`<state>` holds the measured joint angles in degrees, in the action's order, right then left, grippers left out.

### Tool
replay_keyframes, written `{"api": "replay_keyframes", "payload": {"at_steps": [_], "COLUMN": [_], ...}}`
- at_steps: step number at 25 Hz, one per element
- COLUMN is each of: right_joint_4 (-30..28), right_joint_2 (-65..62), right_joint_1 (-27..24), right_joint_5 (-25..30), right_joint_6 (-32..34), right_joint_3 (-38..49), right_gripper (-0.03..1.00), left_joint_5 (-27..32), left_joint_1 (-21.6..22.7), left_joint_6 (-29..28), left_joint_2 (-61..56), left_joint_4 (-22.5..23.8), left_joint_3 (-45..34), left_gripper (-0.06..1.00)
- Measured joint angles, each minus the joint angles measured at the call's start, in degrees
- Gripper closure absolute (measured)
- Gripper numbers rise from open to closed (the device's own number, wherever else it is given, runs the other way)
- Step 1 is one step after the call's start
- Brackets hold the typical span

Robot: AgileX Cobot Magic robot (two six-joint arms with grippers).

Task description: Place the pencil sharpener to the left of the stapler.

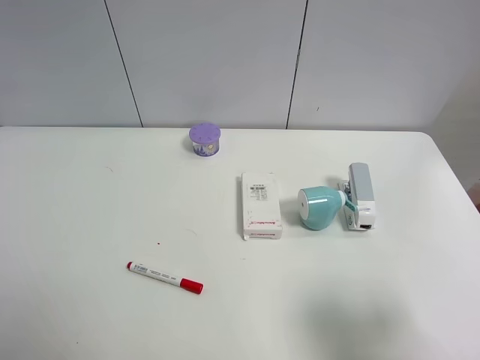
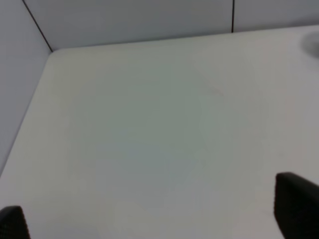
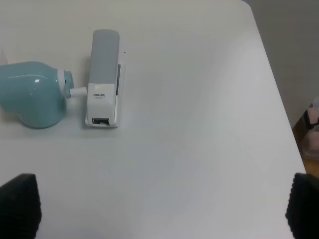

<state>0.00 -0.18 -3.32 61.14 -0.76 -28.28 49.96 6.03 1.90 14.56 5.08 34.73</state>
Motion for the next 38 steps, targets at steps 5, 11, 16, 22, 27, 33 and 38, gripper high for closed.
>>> {"api": "replay_keyframes", "payload": {"at_steps": [5,11,16,22,27,33,38], "right_joint_4": [0.00,0.00,0.00,0.00,0.00,0.00,0.00], "right_joint_2": [0.00,0.00,0.00,0.00,0.00,0.00,0.00], "right_joint_1": [0.00,0.00,0.00,0.00,0.00,0.00,0.00], "right_joint_5": [0.00,0.00,0.00,0.00,0.00,0.00,0.00], "right_joint_6": [0.00,0.00,0.00,0.00,0.00,0.00,0.00], "right_joint_3": [0.00,0.00,0.00,0.00,0.00,0.00,0.00], "right_gripper": [-0.02,-0.02,-0.02,-0.02,-0.02,-0.02,-0.02], "left_joint_5": [3.18,4.51,5.24,10.18,10.43,10.43,10.43], "left_joint_1": [0.00,0.00,0.00,0.00,0.00,0.00,0.00], "left_joint_6": [-1.52,-3.58,-3.71,-3.99,-3.99,-3.99,-3.99], "left_joint_2": [-10.65,-14.74,-14.74,-14.74,-14.93,-14.93,-14.93], "left_joint_4": [-0.06,-0.13,-1.19,-3.71,-3.89,-3.89,-4.03], "left_joint_3": [-1.57,-4.08,-4.08,-4.58,-5.46,-5.46,-5.46], "left_gripper": [-0.04,-0.04,-0.04,-0.04,-0.04,-0.04,-0.04]}}
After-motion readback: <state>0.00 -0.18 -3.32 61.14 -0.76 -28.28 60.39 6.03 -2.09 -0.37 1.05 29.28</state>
